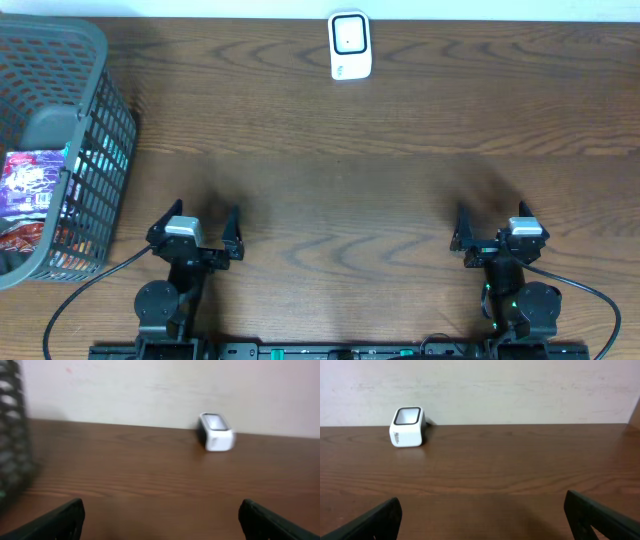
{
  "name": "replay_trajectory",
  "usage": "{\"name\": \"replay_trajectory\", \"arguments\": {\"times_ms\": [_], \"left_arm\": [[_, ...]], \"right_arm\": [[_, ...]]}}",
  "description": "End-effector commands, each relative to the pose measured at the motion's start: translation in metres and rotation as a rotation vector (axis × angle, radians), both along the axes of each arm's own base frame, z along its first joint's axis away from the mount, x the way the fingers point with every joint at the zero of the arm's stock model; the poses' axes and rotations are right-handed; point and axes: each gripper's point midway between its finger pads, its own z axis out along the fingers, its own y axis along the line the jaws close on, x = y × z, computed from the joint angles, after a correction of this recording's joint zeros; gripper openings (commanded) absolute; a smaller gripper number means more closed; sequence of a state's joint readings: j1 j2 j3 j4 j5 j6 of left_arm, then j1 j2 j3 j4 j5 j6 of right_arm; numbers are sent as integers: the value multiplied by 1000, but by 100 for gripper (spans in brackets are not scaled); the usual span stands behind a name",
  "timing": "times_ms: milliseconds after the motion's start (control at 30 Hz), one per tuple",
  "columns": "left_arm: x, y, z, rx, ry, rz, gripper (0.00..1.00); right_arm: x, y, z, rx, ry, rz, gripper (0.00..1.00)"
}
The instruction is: Scan the item barcode
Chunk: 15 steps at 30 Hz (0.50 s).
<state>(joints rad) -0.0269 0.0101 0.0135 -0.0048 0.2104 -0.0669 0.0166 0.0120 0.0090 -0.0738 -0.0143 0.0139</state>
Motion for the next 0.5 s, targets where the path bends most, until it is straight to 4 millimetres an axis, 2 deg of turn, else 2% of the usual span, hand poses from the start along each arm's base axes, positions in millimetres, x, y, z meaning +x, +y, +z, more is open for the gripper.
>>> {"name": "replay_trajectory", "arguments": {"times_ms": [0, 100, 233, 333, 467], "left_arm": [[-10, -32, -11, -326, 129, -163, 98], [-11, -33, -10, -370, 141, -164, 98], [-11, -37, 3, -410, 101, -194, 98], [-15, -47, 28, -402, 10, -280, 98], [-24, -50, 77, -374, -193, -337, 98]], "right_arm": [[0, -3, -1, 7, -1, -12, 99], [0, -3, -1, 7, -1, -12, 99], [0, -3, -1, 7, -1, -12, 99], [0, -3, -1, 7, -1, -12, 99], [0, -3, -1, 7, -1, -12, 99]]}}
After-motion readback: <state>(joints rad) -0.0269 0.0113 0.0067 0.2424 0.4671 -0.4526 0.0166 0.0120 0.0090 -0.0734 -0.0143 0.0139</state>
